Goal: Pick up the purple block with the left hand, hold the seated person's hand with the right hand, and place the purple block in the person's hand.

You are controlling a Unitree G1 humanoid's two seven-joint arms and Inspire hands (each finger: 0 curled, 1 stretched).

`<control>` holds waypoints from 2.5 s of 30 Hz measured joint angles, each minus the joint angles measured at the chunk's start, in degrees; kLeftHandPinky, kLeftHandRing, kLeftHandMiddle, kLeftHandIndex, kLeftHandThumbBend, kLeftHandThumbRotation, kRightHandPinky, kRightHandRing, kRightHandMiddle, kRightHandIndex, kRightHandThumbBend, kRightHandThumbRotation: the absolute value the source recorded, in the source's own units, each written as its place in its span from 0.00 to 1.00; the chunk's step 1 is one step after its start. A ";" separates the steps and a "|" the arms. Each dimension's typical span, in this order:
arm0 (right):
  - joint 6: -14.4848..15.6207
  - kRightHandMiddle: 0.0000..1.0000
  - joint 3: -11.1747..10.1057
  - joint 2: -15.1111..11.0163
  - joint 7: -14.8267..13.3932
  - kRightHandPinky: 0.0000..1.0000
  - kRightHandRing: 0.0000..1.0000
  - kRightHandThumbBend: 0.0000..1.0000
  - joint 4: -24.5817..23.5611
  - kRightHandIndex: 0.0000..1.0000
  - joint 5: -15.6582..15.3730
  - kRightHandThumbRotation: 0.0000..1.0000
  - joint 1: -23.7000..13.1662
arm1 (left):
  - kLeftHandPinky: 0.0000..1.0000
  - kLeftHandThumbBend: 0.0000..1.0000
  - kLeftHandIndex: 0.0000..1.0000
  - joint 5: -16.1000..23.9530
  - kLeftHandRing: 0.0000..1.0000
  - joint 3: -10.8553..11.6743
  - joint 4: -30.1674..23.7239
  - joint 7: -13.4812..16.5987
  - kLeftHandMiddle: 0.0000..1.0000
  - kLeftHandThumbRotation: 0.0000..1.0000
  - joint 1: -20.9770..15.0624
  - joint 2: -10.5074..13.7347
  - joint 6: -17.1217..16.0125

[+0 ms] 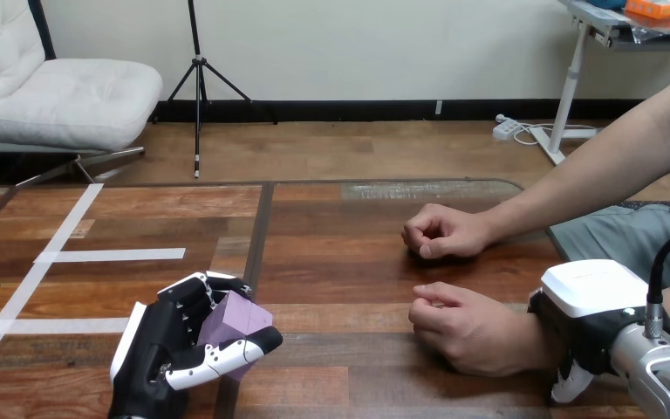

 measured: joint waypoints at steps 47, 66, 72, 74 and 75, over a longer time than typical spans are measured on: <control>0.98 0.48 -0.19 -0.03 -6.13 0.29 0.39 0.74 5.56 0.62 6.86 0.00 -1.49 | 0.33 0.93 0.48 0.45 0.39 0.00 -0.38 0.46 0.46 0.11 0.11 -0.04 -0.01; 2.93 0.49 -0.45 -0.03 -5.44 0.33 0.41 0.77 3.92 0.55 8.42 0.00 -1.19 | 0.33 0.93 0.47 0.46 0.39 0.00 -0.38 0.57 0.46 0.11 0.11 -0.12 -0.01; 3.03 0.50 -0.53 -0.04 -5.41 0.36 0.43 0.76 3.52 0.54 8.92 0.00 -1.18 | 0.33 0.93 0.47 0.50 0.39 -0.01 -0.38 0.66 0.46 0.11 0.11 -0.25 -0.01; 3.04 0.51 -0.56 -0.04 -5.42 0.36 0.44 0.76 3.47 0.54 8.97 0.00 -1.18 | 0.33 0.93 0.47 0.57 0.39 -0.01 -0.38 0.74 0.46 0.11 0.11 -0.28 -0.01; 3.04 0.51 -0.57 -0.04 -5.44 0.37 0.44 0.76 3.45 0.54 8.98 0.00 -1.18 | 0.33 0.93 0.47 0.62 0.39 -0.02 -0.37 0.79 0.46 0.11 0.11 -0.29 -0.01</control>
